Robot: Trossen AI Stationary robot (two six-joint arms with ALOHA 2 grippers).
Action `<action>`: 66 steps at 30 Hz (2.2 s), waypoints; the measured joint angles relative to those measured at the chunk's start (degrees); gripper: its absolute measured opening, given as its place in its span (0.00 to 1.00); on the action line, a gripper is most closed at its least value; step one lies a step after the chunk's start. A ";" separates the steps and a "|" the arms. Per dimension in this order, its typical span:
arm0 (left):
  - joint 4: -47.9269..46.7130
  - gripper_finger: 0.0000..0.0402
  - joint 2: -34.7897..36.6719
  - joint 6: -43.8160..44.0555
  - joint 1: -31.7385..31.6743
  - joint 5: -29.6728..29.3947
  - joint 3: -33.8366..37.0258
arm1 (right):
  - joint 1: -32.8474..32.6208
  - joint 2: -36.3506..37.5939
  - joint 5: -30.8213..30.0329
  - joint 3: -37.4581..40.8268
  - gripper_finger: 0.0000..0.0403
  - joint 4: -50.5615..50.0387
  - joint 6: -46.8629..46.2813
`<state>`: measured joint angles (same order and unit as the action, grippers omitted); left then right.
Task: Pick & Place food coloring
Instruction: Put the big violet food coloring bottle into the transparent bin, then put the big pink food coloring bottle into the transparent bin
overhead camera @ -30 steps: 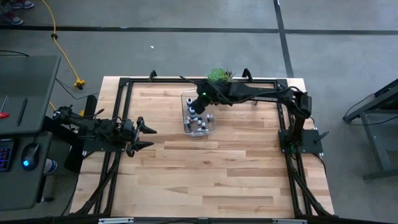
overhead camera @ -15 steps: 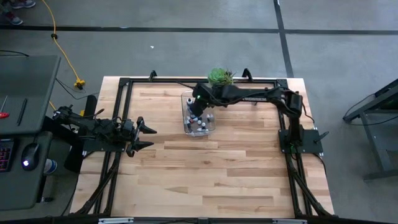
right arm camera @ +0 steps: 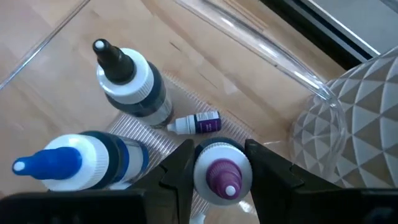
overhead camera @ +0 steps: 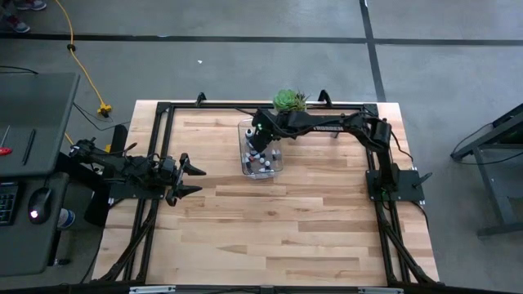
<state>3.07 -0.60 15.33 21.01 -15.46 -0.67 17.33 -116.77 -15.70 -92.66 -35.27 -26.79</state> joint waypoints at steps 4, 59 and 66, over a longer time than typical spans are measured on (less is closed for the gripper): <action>0.00 0.68 -0.01 0.00 -0.01 0.01 0.00 | 0.73 0.00 2.03 0.00 0.33 0.00 -0.02; 0.00 0.68 -0.02 0.00 -0.02 0.02 0.00 | -8.51 31.37 2.98 9.64 0.36 -23.06 -14.08; 0.00 0.68 -0.02 0.00 0.00 0.02 0.00 | -8.99 40.44 8.77 27.35 0.36 -17.98 -24.40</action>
<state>3.07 -0.62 15.33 21.01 -15.44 -0.67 8.35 -76.33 -6.94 -65.31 -53.25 -51.19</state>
